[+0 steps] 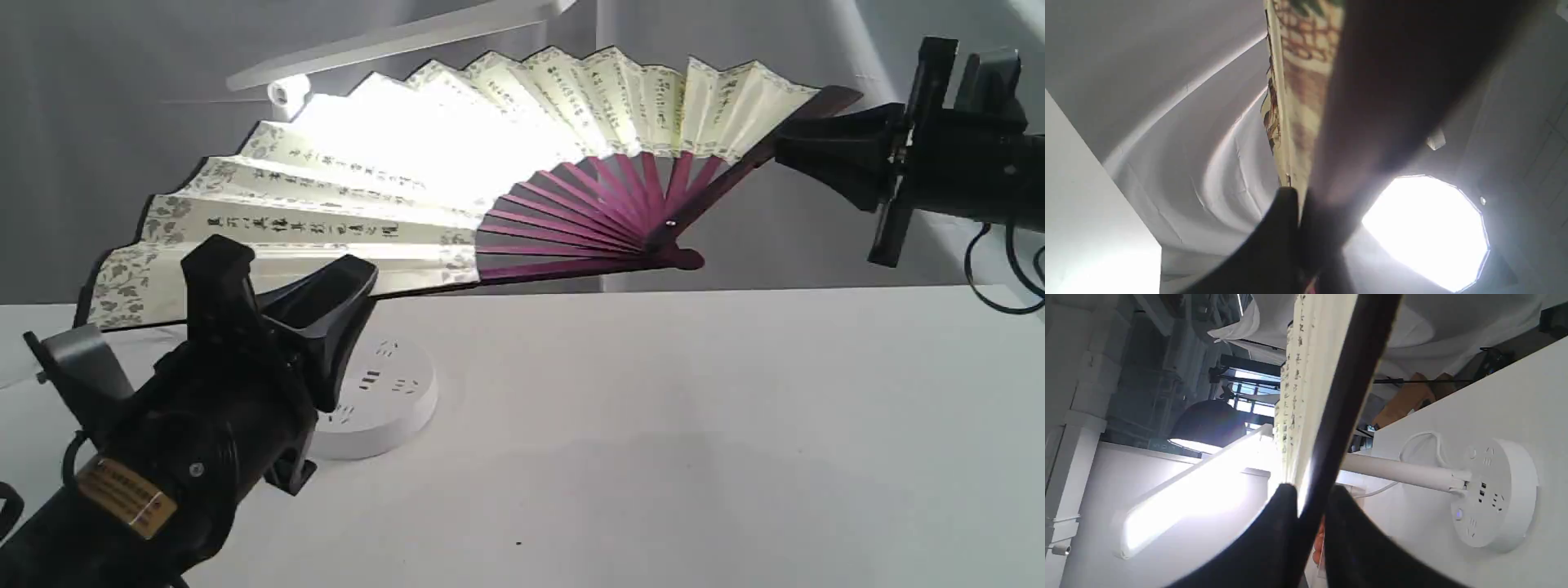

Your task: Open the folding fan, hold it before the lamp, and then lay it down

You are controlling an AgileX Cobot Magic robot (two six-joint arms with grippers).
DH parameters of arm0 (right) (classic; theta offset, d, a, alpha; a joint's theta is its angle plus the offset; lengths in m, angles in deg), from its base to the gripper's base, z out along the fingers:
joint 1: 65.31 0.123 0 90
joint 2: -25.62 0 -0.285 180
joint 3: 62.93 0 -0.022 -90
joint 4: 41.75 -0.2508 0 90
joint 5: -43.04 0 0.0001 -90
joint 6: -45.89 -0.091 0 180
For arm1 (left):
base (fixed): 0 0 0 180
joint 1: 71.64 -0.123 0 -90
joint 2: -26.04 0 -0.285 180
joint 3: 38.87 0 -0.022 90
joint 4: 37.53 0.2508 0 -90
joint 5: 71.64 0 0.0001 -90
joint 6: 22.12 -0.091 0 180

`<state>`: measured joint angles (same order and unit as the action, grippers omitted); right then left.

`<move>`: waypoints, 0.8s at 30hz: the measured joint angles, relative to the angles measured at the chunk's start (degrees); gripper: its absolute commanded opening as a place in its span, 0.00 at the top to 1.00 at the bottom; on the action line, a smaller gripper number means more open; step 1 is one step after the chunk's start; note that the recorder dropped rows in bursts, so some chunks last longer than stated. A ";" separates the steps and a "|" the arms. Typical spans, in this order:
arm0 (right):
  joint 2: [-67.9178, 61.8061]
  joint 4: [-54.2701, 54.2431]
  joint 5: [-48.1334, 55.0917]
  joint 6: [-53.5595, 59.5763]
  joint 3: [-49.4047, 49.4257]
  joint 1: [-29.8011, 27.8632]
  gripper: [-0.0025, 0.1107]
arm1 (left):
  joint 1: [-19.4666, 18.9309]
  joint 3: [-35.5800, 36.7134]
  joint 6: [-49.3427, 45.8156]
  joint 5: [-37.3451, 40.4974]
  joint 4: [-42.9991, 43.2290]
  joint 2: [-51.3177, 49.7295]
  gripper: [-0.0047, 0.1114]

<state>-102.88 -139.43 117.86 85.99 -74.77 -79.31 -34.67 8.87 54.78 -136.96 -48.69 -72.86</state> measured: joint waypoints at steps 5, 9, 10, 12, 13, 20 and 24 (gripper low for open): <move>0.00 -0.11 0.00 0.00 0.00 0.00 0.98 | 0.29 0.00 0.00 0.00 -0.94 0.00 0.96; 0.00 -0.11 0.00 0.00 0.00 0.00 0.98 | 0.38 0.00 0.00 0.00 -1.60 0.00 0.96; 0.00 -0.11 0.00 0.00 0.00 0.00 0.98 | 0.38 0.00 -0.10 0.00 -1.89 0.00 0.96; 0.00 -0.22 0.00 0.00 0.00 0.00 0.98 | 0.38 0.00 -0.10 0.00 -2.26 0.00 0.96; 0.00 -0.22 0.00 0.00 0.00 0.00 0.98 | 0.38 0.00 -0.10 0.00 -2.37 0.00 0.96; 0.00 -0.31 0.00 0.00 0.00 0.00 0.98 | 0.38 0.00 -0.10 0.00 -3.07 0.00 0.96; 0.00 -0.31 -0.12 0.00 0.00 0.00 0.98 | 0.38 0.00 -0.61 0.00 -3.09 0.00 0.96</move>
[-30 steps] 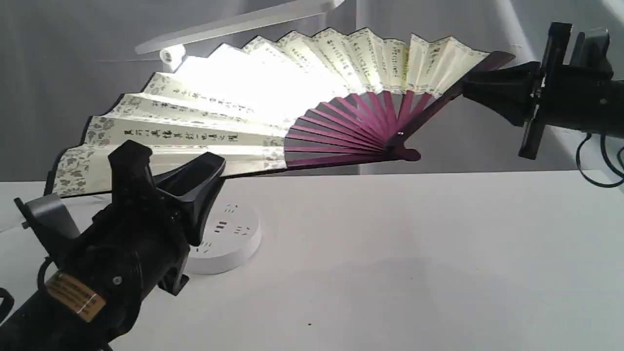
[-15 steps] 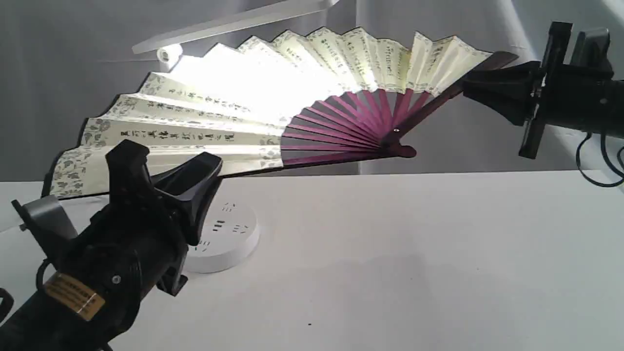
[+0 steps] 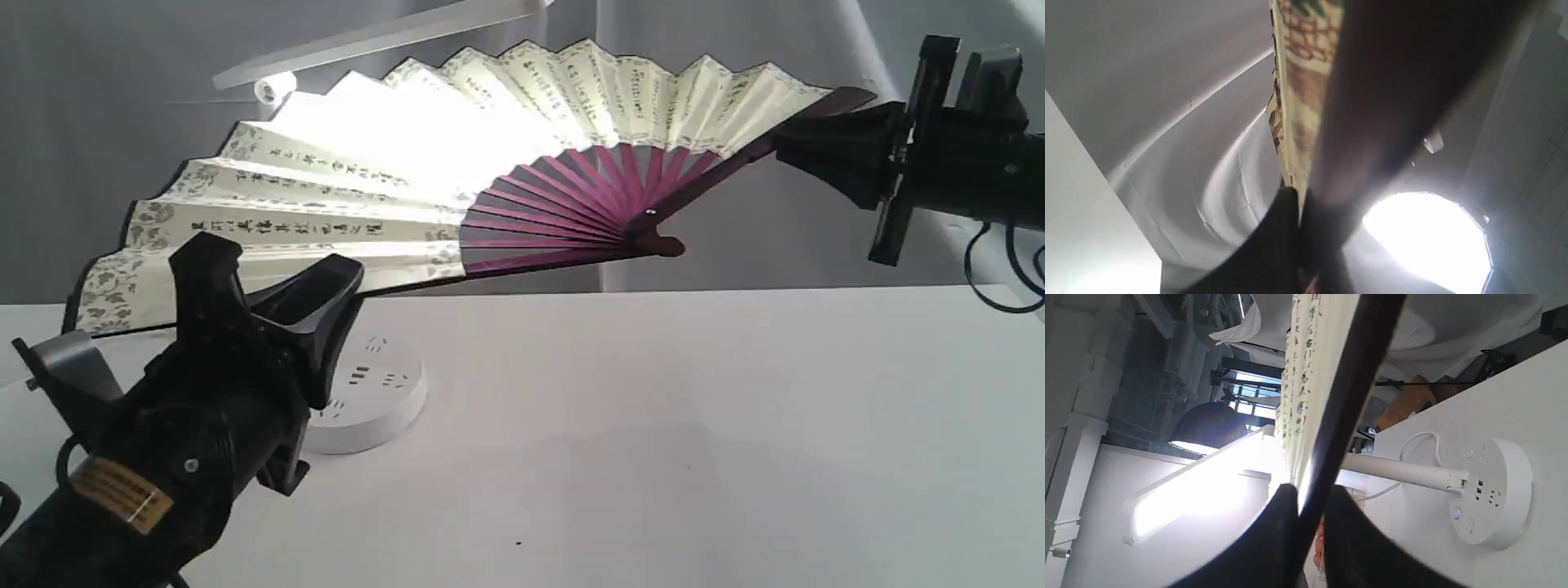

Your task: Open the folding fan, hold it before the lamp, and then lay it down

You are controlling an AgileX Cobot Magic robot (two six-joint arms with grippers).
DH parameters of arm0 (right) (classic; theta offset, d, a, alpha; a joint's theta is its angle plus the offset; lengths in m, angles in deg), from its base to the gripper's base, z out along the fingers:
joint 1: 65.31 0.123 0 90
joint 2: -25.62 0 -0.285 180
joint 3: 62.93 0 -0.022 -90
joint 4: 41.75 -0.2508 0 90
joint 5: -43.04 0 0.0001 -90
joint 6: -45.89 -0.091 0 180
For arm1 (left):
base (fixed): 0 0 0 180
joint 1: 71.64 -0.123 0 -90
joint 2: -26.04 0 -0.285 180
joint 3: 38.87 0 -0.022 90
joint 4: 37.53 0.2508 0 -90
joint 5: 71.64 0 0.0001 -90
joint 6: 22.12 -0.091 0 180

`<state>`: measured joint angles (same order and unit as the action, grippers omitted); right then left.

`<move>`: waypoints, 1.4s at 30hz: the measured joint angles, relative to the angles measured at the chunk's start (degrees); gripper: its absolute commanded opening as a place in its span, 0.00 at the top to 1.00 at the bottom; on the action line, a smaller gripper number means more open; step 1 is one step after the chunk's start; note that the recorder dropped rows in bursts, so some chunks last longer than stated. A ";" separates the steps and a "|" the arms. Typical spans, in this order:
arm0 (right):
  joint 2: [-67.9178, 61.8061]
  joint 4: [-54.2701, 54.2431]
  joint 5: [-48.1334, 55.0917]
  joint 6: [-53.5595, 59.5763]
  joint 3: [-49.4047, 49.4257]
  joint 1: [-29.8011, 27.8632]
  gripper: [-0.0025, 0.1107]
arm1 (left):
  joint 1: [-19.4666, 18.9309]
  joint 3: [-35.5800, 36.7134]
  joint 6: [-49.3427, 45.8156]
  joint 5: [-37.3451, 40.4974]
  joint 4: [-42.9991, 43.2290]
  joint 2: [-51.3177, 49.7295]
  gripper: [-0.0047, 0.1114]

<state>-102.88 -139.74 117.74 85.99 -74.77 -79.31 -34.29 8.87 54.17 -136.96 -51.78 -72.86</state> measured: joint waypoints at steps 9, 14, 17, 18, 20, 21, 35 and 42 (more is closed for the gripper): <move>0.00 -0.38 -0.86 0.00 0.00 0.00 0.98 | 0.00 -1.34 -2.17 0.16 -0.81 0.00 0.96; 0.00 -1.14 -1.97 0.00 0.00 -0.12 0.98 | 0.00 -3.24 -3.33 3.17 -1.32 0.00 0.96; 0.00 -1.14 -1.97 0.00 0.00 -0.23 0.98 | 0.00 -3.51 -3.44 3.40 -1.26 0.00 0.96; 0.00 -1.14 -1.97 0.00 0.00 -0.23 0.98 | 0.00 -3.51 -3.44 3.40 -1.26 0.00 0.96; 0.00 -1.14 -2.03 0.00 0.00 -0.23 0.98 | 0.00 -3.51 -3.56 3.40 -1.13 0.00 0.96; 0.00 -1.14 -2.13 0.00 0.00 -0.23 0.98 | 0.00 -3.51 -3.56 3.40 -1.13 0.00 0.96; 0.00 -1.03 -2.56 0.00 0.00 -0.23 0.98 | 0.00 -3.51 -3.67 3.62 -0.48 0.00 0.96; 0.00 -1.14 -1.87 0.00 0.00 -0.23 0.98 | 0.39 -3.19 -2.84 3.62 0.00 0.00 0.96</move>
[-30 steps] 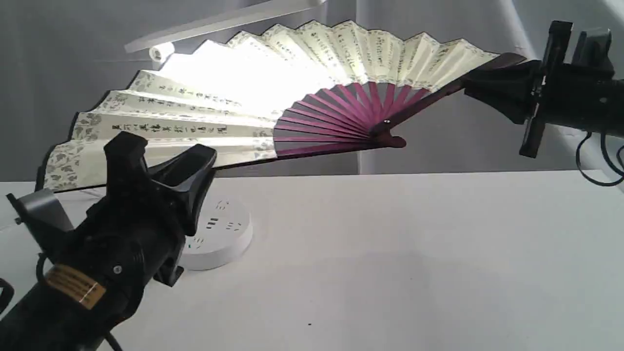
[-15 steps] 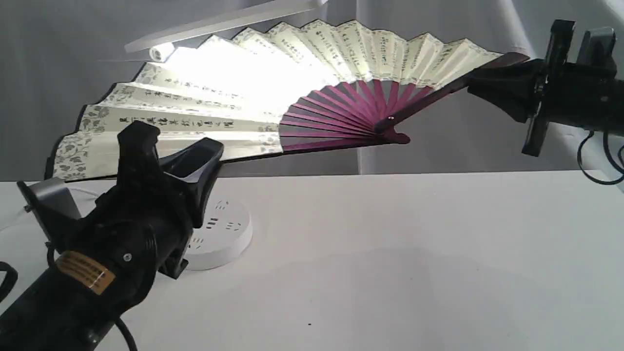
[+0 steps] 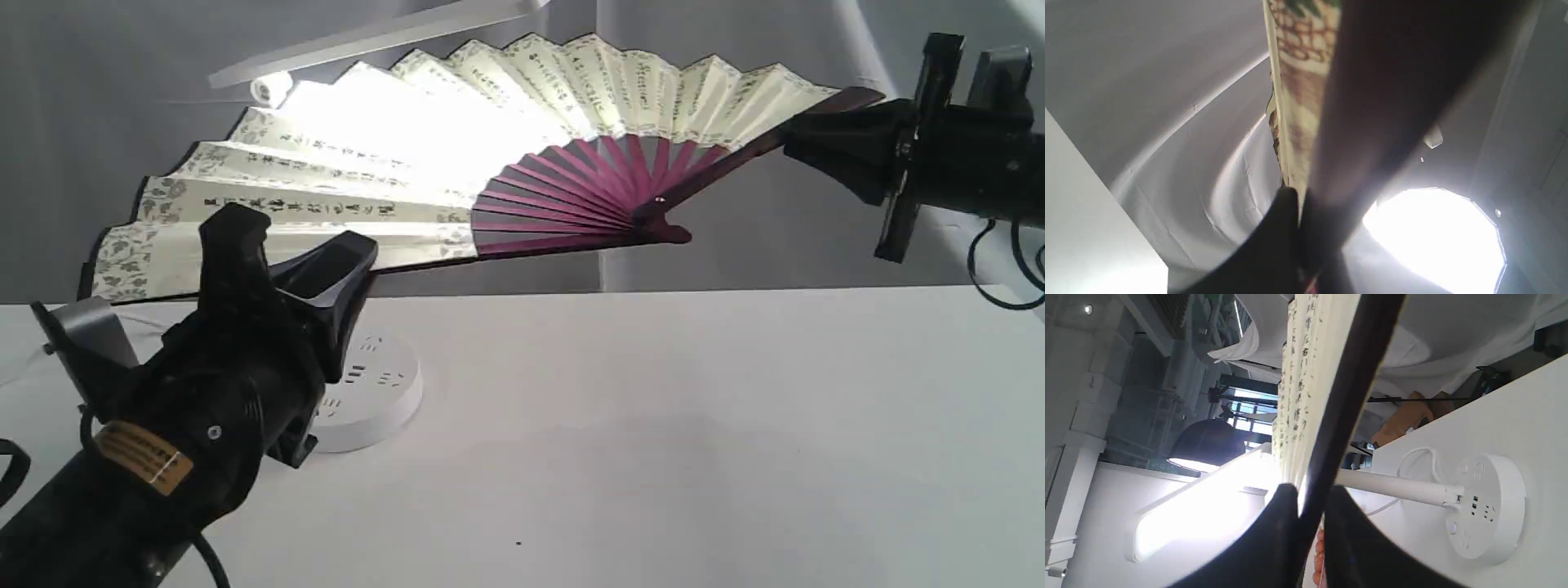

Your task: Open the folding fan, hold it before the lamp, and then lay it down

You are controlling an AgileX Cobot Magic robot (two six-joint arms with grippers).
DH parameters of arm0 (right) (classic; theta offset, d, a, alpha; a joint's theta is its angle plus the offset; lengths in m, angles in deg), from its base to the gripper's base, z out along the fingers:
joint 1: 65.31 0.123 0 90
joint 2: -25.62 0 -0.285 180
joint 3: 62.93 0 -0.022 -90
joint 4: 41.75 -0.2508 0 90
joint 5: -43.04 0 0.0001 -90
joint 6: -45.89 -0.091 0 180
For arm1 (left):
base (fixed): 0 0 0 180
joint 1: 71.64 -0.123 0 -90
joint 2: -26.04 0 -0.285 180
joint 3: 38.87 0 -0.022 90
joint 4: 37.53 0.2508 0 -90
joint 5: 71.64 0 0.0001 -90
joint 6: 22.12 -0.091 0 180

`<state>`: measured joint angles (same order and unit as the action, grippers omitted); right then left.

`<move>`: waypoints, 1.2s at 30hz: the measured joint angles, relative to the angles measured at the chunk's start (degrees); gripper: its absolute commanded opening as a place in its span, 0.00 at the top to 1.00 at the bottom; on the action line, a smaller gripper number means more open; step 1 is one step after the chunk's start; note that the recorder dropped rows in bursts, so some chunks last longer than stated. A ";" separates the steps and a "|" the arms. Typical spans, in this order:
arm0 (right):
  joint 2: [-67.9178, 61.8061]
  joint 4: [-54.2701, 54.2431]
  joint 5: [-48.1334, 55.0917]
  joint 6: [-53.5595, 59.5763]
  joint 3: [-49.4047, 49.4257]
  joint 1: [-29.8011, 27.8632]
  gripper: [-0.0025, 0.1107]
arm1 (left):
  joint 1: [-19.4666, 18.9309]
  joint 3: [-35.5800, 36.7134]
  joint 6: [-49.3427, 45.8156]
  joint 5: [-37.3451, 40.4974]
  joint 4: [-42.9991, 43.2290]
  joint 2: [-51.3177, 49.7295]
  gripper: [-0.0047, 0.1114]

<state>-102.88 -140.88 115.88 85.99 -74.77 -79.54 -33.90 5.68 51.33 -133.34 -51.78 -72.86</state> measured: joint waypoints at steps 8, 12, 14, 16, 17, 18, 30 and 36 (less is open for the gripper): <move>0.00 4.46 0.45 -0.09 0.00 -0.07 0.98 | 2.80 2.81 0.43 -0.63 -2.34 0.00 0.96; 0.09 6.85 0.42 -0.47 0.00 -0.07 0.98 | 3.03 3.42 0.43 -0.50 -2.51 0.00 0.96; 0.09 8.02 0.16 -0.61 0.21 -0.22 0.98 | 3.03 3.65 0.43 -0.04 -2.51 0.00 0.96; 0.09 8.15 -0.01 -0.73 1.44 -0.34 0.98 | 3.03 3.67 0.43 0.61 -2.51 0.00 0.96; 0.09 8.15 -0.47 -0.87 2.41 -0.43 0.98 | 3.03 3.67 0.43 1.13 -2.51 0.00 0.96; 0.09 8.15 -0.79 -0.87 3.32 -0.49 0.98 | 3.03 3.67 0.43 1.68 -2.51 0.00 0.96; 0.09 5.87 -3.62 2.33 11.76 -0.71 0.98 | 3.03 3.67 -1.39 7.69 -3.12 0.00 0.96; 0.09 6.51 -3.98 2.56 12.00 -0.71 0.98 | 3.27 3.67 -1.63 8.52 -3.44 0.00 0.96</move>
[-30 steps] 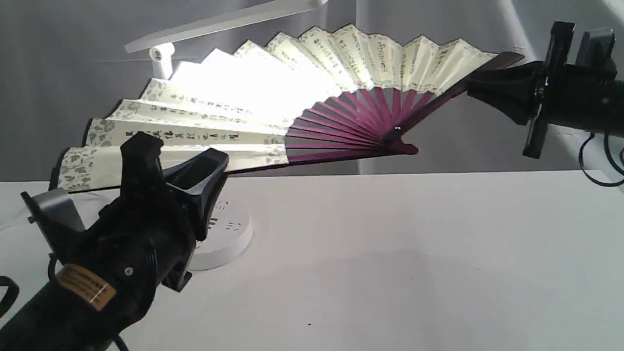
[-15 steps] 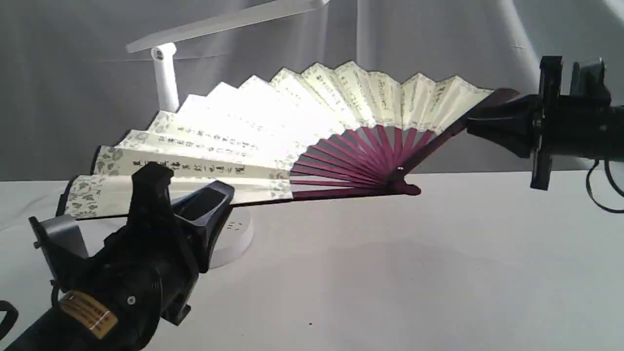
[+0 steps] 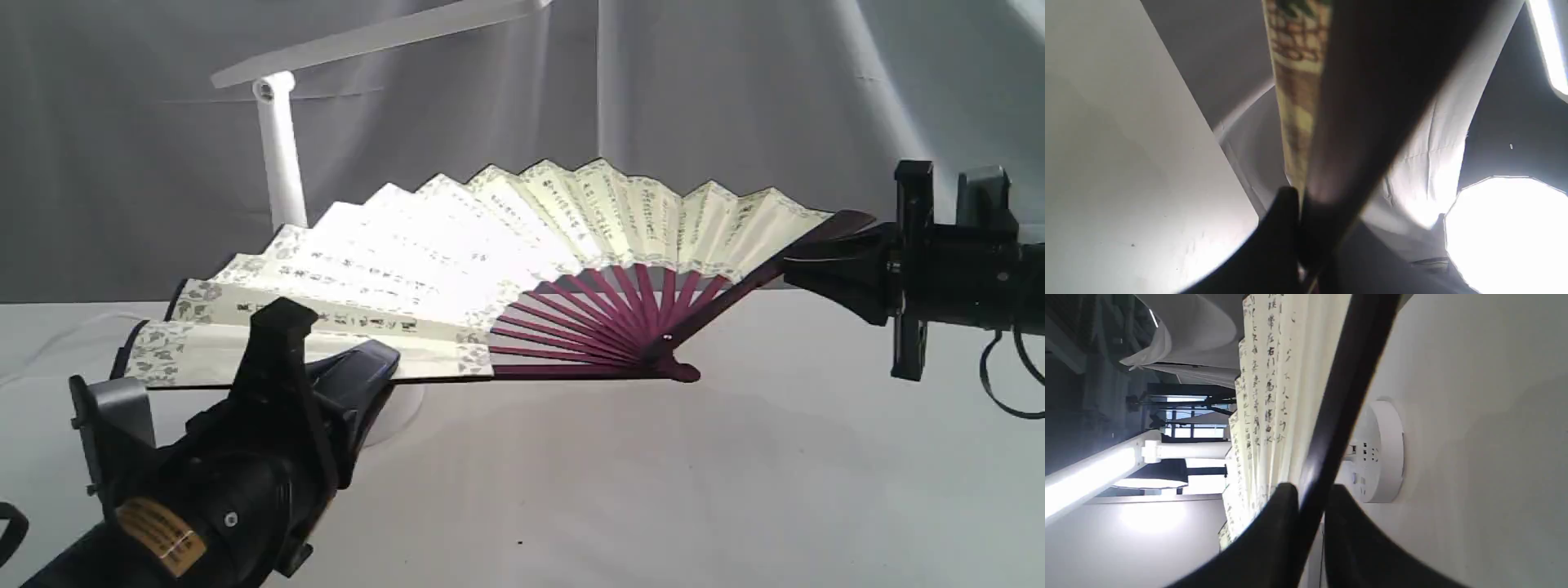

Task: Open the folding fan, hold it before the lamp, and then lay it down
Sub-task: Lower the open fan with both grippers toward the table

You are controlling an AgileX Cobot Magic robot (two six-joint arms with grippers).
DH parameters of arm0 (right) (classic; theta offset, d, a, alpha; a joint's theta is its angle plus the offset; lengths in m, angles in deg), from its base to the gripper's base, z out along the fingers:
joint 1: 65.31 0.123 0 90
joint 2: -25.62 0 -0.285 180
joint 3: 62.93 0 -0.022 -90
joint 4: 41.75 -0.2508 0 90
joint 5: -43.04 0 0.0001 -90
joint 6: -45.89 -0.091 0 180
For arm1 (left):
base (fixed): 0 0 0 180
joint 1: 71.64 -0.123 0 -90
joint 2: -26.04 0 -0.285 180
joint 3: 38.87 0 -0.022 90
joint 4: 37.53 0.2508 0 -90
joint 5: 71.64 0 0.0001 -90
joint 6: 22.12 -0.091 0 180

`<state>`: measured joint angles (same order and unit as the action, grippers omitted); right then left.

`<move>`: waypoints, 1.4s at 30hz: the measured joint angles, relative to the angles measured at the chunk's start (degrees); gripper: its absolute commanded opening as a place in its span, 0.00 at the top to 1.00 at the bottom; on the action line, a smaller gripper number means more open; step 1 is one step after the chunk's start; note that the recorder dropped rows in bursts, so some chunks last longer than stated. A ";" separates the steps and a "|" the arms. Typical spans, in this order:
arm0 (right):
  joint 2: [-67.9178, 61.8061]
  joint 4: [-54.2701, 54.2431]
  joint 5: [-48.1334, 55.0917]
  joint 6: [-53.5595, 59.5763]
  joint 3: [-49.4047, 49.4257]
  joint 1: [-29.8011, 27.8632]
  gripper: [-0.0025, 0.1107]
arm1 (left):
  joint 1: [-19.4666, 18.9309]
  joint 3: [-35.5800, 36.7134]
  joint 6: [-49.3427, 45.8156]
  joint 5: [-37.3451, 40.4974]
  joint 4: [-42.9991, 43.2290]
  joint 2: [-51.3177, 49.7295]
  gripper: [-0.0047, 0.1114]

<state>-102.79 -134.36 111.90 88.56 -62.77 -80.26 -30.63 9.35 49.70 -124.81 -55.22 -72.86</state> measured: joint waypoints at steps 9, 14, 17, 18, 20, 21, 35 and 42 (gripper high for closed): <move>0.00 5.23 -2.39 -0.35 0.00 0.00 0.98 | 0.00 0.00 -0.70 5.55 -1.43 0.00 0.96; 0.00 7.76 -3.51 -0.49 0.00 0.00 0.98 | 0.00 0.00 -1.08 6.57 -1.42 0.00 0.96; 0.00 8.54 -3.62 -0.64 0.00 0.00 0.98 | 0.00 0.00 -2.05 6.85 -1.76 0.00 0.96; 0.00 8.54 -3.62 -0.71 0.00 0.00 0.98 | 0.00 0.00 -2.15 6.85 -1.88 0.00 0.96; 0.00 8.54 -3.62 -0.71 0.00 0.00 0.98 | 0.00 0.00 -2.19 6.85 -1.88 0.00 0.96; 0.00 8.54 -3.62 -0.71 0.00 0.00 0.98 | 0.00 0.00 -2.19 6.85 -1.88 0.00 0.96; 0.00 9.02 -4.36 -0.85 0.00 0.00 0.98 | 0.00 -1.08 -2.72 7.56 -2.54 -0.12 0.96; 0.00 11.35 -5.90 -1.27 0.00 0.00 0.98 | 0.00 -1.11 -2.31 7.20 -2.54 -2.23 0.96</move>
<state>-102.79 -123.01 105.99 87.28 -62.77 -80.26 -30.63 8.24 47.40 -117.61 -57.76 -75.09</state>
